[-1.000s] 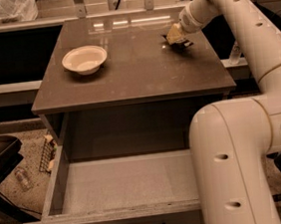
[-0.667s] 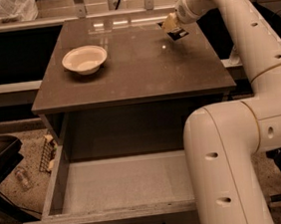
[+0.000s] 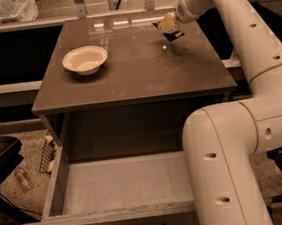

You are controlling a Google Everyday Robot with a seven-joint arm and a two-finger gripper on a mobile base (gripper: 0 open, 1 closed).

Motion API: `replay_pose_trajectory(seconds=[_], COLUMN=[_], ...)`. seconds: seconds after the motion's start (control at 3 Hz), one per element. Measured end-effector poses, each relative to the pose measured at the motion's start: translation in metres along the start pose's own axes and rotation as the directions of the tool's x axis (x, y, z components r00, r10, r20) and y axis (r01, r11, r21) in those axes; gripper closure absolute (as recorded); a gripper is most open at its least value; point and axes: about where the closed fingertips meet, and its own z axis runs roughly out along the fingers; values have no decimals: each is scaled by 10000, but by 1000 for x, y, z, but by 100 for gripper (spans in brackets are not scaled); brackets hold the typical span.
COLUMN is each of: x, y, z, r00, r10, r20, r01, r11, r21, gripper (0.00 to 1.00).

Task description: Pick rxbar chocolate from top drawer and place on counter

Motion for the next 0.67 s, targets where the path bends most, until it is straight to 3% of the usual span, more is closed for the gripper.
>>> replay_pose_trajectory(seconds=[0.33, 0.67], x=[1, 3], y=[2, 3], z=[4, 9], r00=[10000, 10000], r10=[1, 4], r20=[-43, -86], r01=[-2, -4], r11=[10000, 10000], r21=[-41, -80], gripper=[14, 0])
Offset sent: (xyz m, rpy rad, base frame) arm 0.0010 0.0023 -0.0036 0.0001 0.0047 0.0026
